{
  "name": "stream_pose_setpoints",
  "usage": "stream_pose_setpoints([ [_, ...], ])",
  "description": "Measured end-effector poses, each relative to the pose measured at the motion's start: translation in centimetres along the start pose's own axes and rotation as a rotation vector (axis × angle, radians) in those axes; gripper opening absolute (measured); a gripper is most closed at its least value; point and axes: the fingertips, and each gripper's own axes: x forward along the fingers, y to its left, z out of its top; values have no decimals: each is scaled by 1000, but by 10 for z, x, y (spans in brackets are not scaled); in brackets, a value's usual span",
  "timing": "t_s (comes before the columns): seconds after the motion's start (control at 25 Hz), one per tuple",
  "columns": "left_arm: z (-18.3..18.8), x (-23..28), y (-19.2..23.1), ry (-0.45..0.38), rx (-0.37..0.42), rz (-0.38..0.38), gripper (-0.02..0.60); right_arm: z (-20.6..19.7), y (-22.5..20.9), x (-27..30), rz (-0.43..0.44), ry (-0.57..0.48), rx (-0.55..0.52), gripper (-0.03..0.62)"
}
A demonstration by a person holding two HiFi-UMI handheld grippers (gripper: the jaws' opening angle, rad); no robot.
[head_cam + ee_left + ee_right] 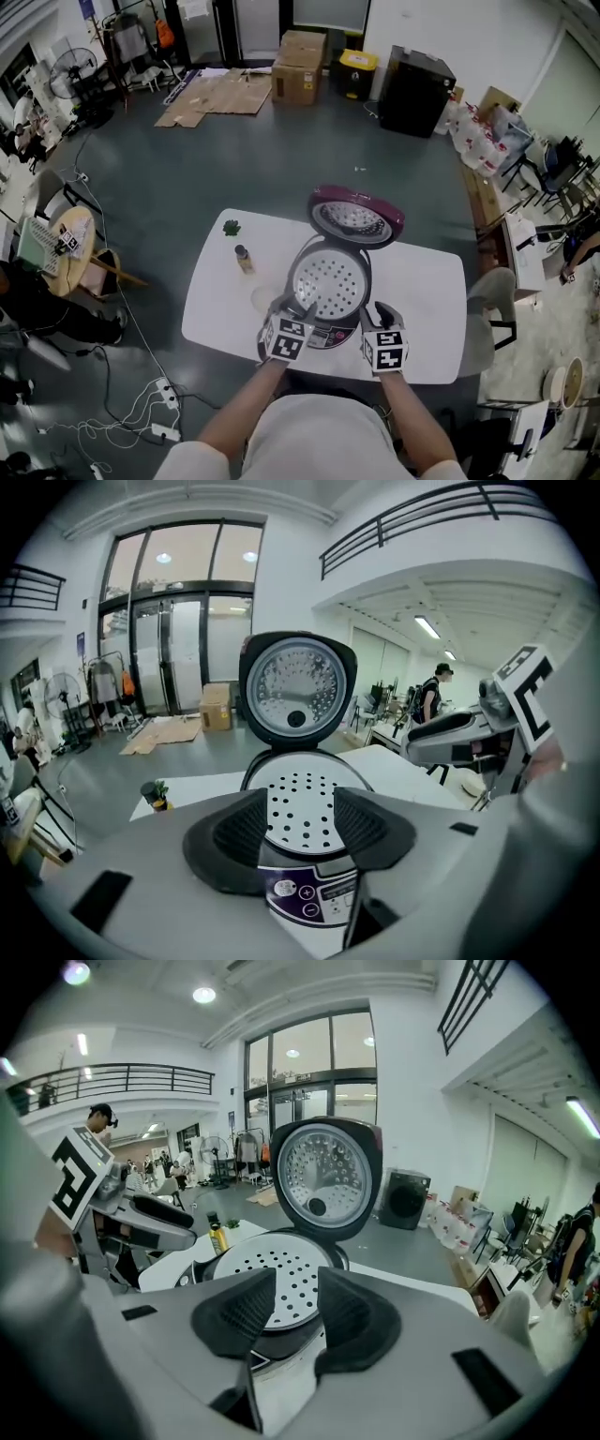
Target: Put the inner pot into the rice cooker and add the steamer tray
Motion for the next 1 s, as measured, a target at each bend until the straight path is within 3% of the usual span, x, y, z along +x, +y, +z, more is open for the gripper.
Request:
stream_pose_setpoints([
  [0.4, 14, -54, -47, -107, -83, 41, 123, 7, 0, -63, 101, -105, -24, 60],
  [0.6, 21, -73, -72, -155, -78, 54, 64, 10, -12, -91, 127, -159, -44, 34],
  [1.0, 16, -109, -84, -189, -124, 55, 34, 15, -11, -119, 186, -210, -65, 12],
])
